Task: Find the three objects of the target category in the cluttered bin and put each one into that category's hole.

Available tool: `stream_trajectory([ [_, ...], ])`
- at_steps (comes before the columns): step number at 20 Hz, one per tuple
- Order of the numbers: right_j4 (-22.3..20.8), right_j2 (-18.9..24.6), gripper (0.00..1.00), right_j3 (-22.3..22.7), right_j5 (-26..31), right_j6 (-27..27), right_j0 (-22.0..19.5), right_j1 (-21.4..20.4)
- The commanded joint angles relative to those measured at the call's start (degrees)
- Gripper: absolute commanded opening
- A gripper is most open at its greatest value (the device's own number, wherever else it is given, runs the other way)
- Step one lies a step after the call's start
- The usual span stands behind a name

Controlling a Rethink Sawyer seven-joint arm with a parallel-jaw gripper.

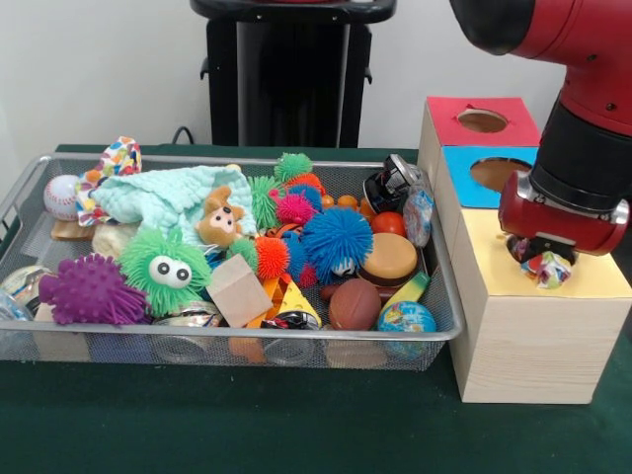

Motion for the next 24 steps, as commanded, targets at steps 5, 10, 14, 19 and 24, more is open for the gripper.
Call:
stream_trajectory([
  [5,-6.25,5.11,0.00,13.85,-13.51,1.96,-5.98,12.78],
  [10,-6.26,5.16,0.00,14.00,-14.05,1.91,-6.01,13.04],
  [14,-6.09,5.42,0.00,14.21,-14.38,1.56,-6.24,13.20],
  [19,-6.08,6.11,0.00,14.81,-15.50,1.19,-6.68,13.31],
  [24,-6.75,6.76,0.00,15.67,-16.84,0.48,-7.04,13.15],
])
